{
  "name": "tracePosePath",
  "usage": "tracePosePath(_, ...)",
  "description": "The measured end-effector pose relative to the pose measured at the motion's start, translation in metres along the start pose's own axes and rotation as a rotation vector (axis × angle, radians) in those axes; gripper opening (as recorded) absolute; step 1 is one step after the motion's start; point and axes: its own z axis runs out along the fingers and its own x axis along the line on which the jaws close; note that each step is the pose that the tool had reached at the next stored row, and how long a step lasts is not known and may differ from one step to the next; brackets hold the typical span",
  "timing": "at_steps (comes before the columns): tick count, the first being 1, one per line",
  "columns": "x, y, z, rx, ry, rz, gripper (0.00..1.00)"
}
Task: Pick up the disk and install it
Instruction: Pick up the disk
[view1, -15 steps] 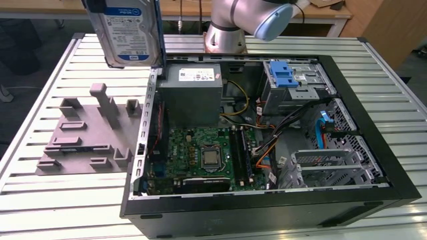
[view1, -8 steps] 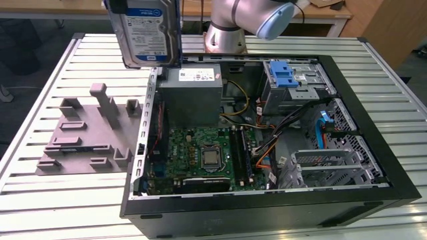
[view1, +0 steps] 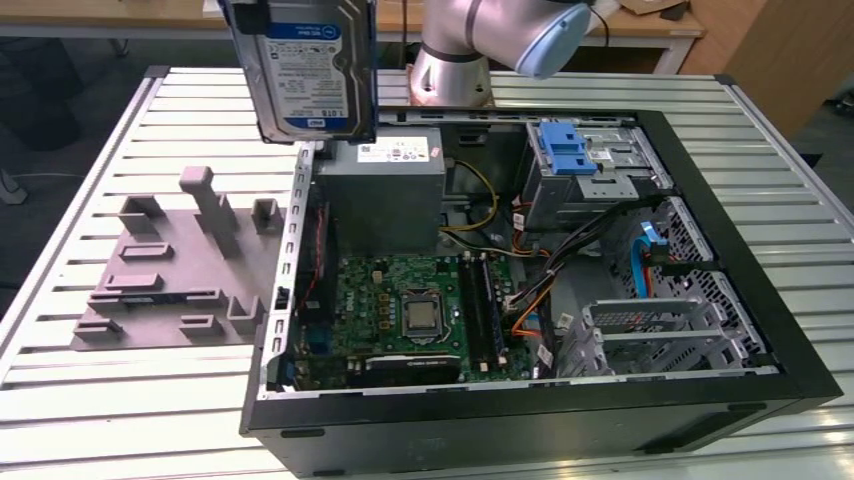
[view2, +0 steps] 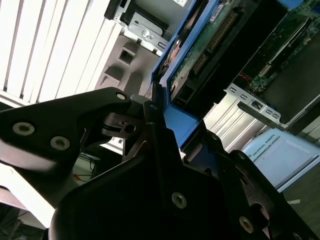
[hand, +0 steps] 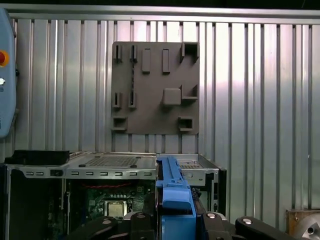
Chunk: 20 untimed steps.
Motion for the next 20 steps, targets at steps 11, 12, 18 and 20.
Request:
tracePosePath(11, 0.0151, -0.012, -0.0004, 0.0001, -0.0001, 0.001, 0.37)
tracePosePath(12, 0.0152, -0.0147, -0.0005, 0.0, 0.0, 0.001, 0.37)
tracePosePath(18, 0.0162, -0.0288, -0.0008, 0.0, 0.0001, 0.001, 0.37)
tracePosePath(20, 0.0176, -0.031, -0.0008, 0.0001, 0.0, 0.001, 0.37)
